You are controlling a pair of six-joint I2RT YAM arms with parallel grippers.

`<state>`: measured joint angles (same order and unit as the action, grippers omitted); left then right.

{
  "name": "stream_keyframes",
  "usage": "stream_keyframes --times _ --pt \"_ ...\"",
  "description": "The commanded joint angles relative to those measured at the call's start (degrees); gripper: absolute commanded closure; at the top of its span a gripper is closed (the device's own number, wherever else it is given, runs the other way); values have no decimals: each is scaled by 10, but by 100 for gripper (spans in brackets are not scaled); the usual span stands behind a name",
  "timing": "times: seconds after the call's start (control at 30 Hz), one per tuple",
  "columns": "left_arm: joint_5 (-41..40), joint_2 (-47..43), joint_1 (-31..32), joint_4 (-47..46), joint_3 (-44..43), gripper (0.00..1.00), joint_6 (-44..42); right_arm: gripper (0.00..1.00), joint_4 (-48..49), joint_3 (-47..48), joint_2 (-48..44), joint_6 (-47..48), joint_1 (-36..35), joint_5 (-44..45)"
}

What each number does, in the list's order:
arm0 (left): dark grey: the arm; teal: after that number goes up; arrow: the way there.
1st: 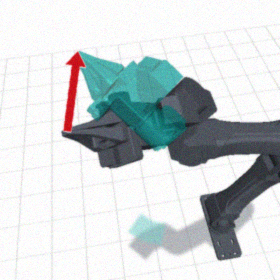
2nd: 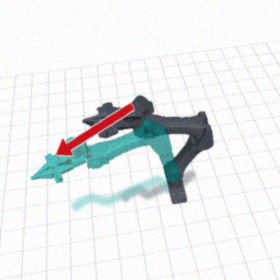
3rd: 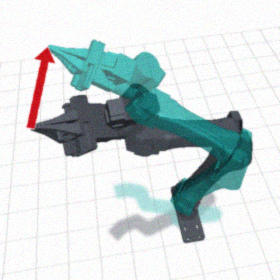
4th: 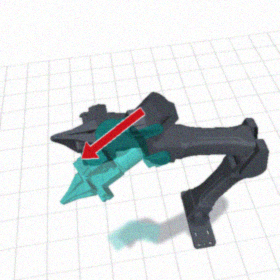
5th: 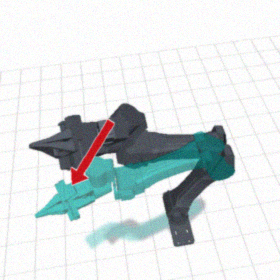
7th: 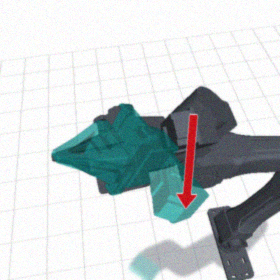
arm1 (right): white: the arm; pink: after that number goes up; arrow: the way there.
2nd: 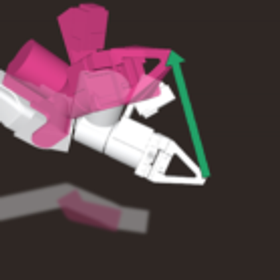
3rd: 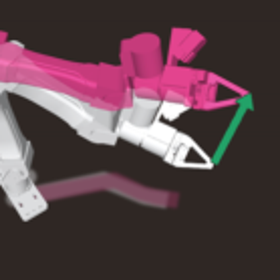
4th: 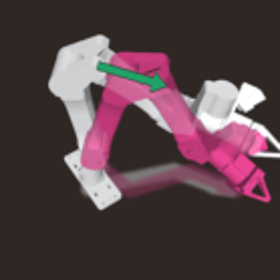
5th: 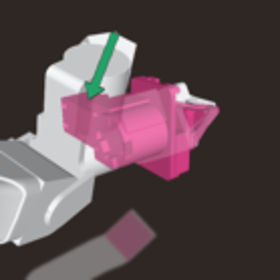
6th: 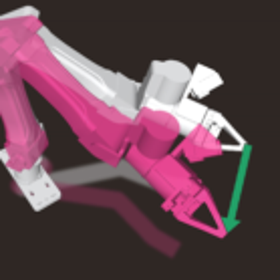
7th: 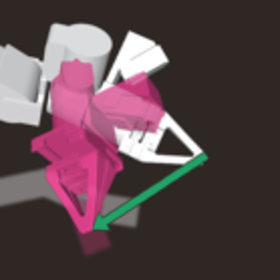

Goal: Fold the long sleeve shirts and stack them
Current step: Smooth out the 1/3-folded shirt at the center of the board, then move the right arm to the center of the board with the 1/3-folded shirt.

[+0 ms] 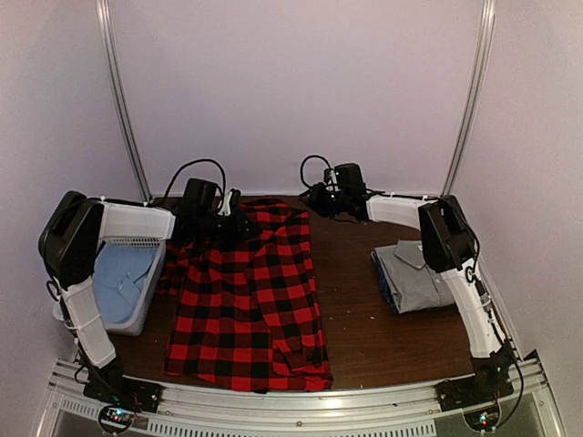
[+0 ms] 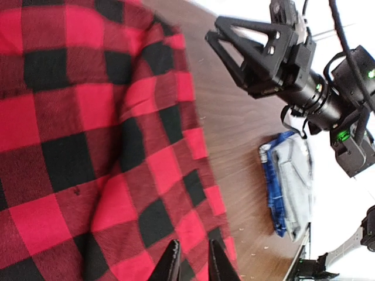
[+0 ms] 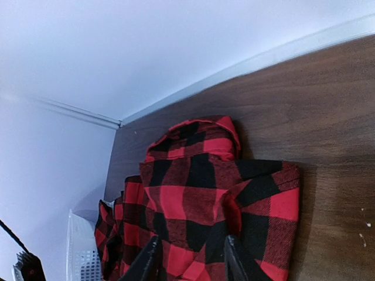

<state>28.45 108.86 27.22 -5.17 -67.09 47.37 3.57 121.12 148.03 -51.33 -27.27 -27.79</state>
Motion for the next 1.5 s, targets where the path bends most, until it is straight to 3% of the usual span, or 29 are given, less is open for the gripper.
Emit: stream_keyframes --times 0.0,0.23,0.47,0.73,1.47 --pt "0 -95 3 13 6 78 -38 60 -28 -99 -123 78 0 35" --pt "-1 -237 4 39 62 64 -66 55 -60 -270 -228 131 -20 84" --pt "-5 -333 4 81 103 61 -73 55 -93 -335 -256 155 -57 128" --pt "-9 -376 4 105 122 61 -72 55 -98 -329 -219 150 -79 145" --pt "-20 -381 4 119 135 61 -73 73 -162 -262 -155 161 -110 203"
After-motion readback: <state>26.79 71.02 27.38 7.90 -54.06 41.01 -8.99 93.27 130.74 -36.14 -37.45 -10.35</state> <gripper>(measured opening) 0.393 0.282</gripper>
